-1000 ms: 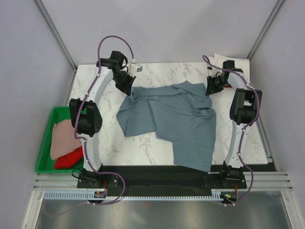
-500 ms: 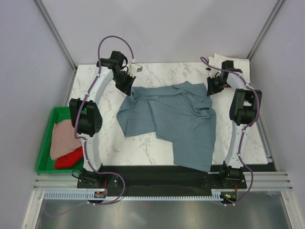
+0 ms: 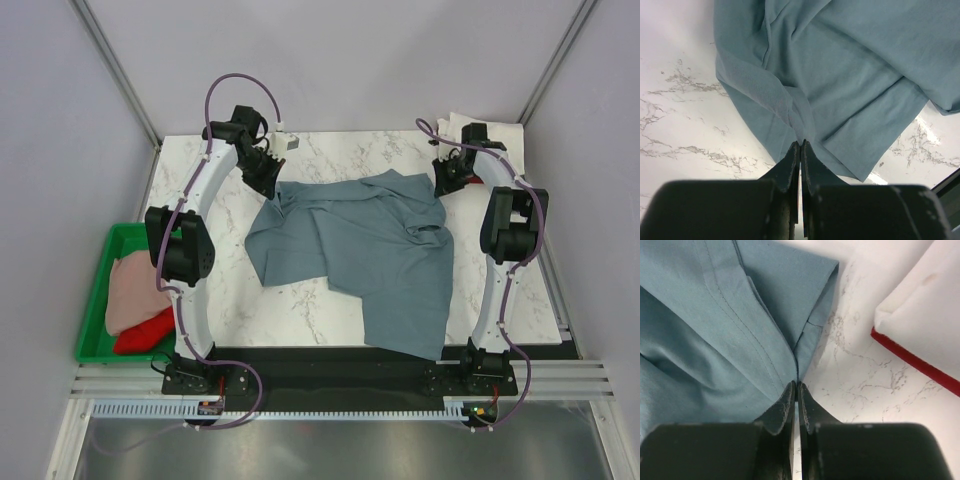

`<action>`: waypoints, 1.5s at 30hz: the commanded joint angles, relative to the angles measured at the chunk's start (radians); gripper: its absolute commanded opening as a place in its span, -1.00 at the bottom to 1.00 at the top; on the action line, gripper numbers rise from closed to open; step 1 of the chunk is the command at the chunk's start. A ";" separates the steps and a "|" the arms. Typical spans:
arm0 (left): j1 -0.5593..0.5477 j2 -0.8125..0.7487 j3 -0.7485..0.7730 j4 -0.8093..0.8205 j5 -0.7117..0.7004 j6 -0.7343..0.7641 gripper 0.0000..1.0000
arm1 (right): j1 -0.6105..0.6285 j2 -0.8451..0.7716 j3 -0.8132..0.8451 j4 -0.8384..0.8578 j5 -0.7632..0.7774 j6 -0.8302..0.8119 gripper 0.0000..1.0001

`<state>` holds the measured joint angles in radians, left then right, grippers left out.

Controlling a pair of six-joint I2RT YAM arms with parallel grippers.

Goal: Fold and stack the t-shirts
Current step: Flatten the tshirt out

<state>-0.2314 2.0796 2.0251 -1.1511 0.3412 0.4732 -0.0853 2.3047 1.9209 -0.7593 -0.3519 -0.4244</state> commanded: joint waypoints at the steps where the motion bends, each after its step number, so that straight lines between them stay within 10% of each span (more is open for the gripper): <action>1: -0.002 0.000 0.046 0.016 0.009 0.002 -0.94 | 0.005 -0.080 0.000 0.043 0.030 -0.014 -0.83; 15: -0.002 0.002 0.057 0.019 0.004 0.005 -0.94 | 0.030 -0.068 0.015 0.061 0.048 -0.019 -0.90; 18: -0.002 0.004 0.055 0.019 0.004 0.004 -0.94 | 0.033 -0.067 0.010 0.058 0.051 -0.008 -0.57; 26: -0.002 -0.003 0.052 0.016 0.002 0.007 -0.94 | 0.035 -0.064 -0.006 0.052 0.033 -0.020 -1.00; 45: 0.132 -0.168 0.356 0.146 -0.211 -0.025 -0.95 | -0.034 -0.417 0.257 0.232 0.145 0.099 -1.00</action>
<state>-0.1059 2.0193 2.3302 -1.0790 0.2054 0.4721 -0.0788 2.0090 2.1155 -0.6029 -0.2707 -0.3882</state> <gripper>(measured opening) 0.030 0.010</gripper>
